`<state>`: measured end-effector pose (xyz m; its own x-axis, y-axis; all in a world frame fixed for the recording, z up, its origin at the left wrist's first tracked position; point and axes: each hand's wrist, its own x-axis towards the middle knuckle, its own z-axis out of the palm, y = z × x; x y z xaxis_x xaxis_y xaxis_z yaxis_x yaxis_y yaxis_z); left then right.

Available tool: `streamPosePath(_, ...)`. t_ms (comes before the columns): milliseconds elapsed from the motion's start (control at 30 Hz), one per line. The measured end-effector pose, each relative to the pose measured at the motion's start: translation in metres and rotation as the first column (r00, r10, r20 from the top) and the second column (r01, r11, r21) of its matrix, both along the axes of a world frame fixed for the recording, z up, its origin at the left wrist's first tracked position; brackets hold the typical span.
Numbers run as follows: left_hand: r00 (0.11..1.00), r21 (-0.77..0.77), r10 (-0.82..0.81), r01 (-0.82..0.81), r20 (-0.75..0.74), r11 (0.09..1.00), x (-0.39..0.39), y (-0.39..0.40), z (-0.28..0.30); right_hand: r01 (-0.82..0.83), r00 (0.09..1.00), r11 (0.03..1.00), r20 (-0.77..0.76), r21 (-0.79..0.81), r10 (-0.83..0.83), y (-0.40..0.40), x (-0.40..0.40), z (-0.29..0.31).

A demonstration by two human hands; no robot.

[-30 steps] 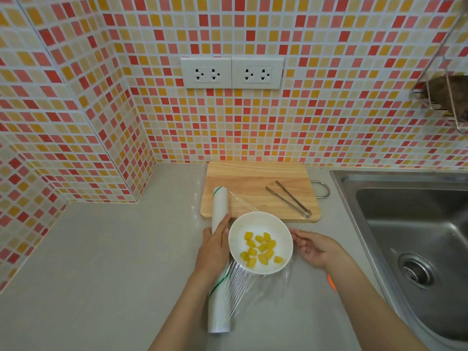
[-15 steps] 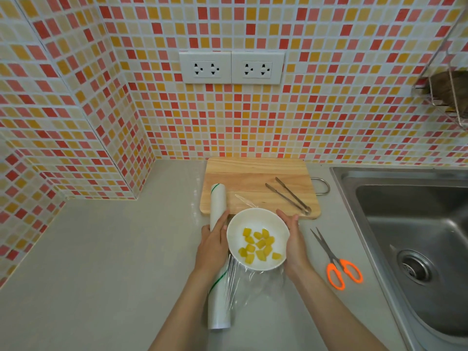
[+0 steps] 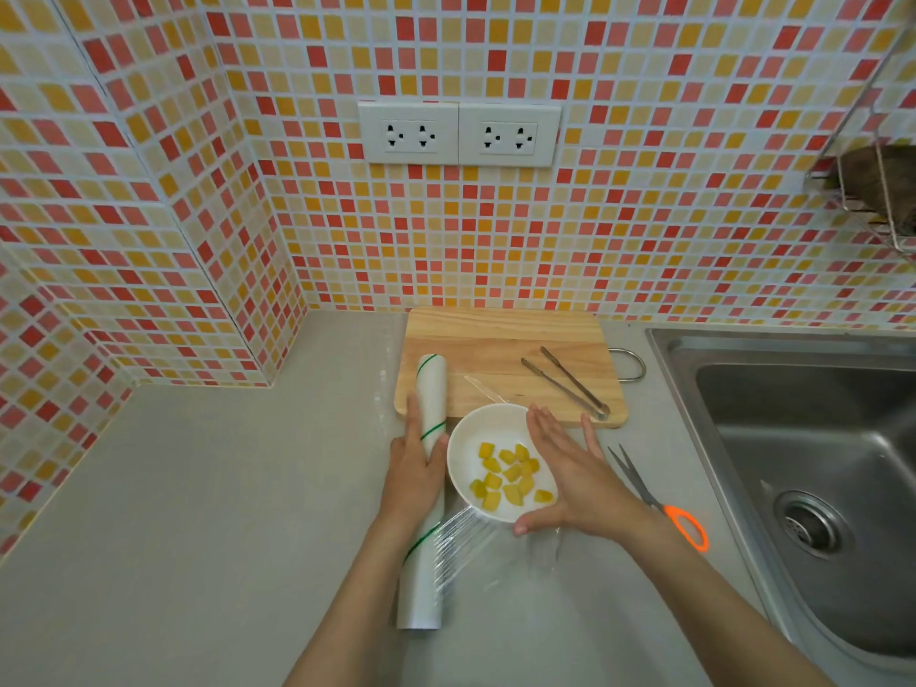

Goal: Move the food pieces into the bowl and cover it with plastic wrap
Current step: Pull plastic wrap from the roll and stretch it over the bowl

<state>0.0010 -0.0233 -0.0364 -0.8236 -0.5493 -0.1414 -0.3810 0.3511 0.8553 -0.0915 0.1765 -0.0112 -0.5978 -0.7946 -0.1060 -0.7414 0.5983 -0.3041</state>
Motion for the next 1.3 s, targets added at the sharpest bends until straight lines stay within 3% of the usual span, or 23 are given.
streamPosePath(100, 0.993, 0.213, 0.114, -0.106, -0.029, 0.971, 0.004, -0.007, 0.002, 0.021, 1.0, 1.0, 0.009, 0.023, -0.021, -0.003, -0.001, 0.0)
streamPosePath(200, 0.987, 0.489, 0.158, -0.139, 0.003, 0.861, 0.006, -0.016, 0.005, 0.02, 0.998, 0.999, 0.051, 0.037, -0.022, -0.004, -0.002, 0.002)
streamPosePath(400, 0.996, 0.666, 0.072, -0.084, 0.046, 0.741, 0.011, -0.025, 0.014, 0.002, 0.997, 0.998, 0.08, 0.062, -0.007, -0.006, -0.003, 0.01)
streamPosePath(567, 0.999, 0.695, 0.042, -0.012, -0.026, 0.719, 0.026, -0.035, 0.01, -0.01, 0.995, 0.995, 0.099, 0.101, 0.0, -0.007, -0.005, 0.015)
streamPosePath(833, 0.987, 0.442, 0.122, -0.063, -0.107, 0.895, 0.046, -0.042, 0.01, -0.034, 0.991, 0.996, 0.13, 0.087, 0.023, -0.007, -0.008, 0.015)
streamPosePath(1033, 0.989, 0.39, 0.09, -0.038, -0.114, 0.92, 0.042, -0.035, 0.014, 0.015, 0.986, 1.0, 0.167, -0.017, -0.011, -0.002, -0.009, 0.013)
streamPosePath(1133, 0.989, 0.393, 0.105, -0.055, -0.107, 0.918, 0.04, -0.037, 0.012, 0.217, 0.954, 0.961, 0.245, -0.17, -0.173, 0.007, -0.004, 0.018)
streamPosePath(1233, 0.986, 0.415, 0.128, -0.071, -0.111, 0.907, 0.039, -0.039, 0.008, 0.569, 0.82, 0.723, 0.199, -0.393, -0.537, 0.032, -0.003, 0.013)
streamPosePath(1300, 0.985, 0.418, 0.136, -0.079, -0.108, 0.905, 0.038, -0.04, 0.005, 0.711, 0.683, 0.616, 0.123, -0.338, -0.72, 0.056, -0.004, 0.006)
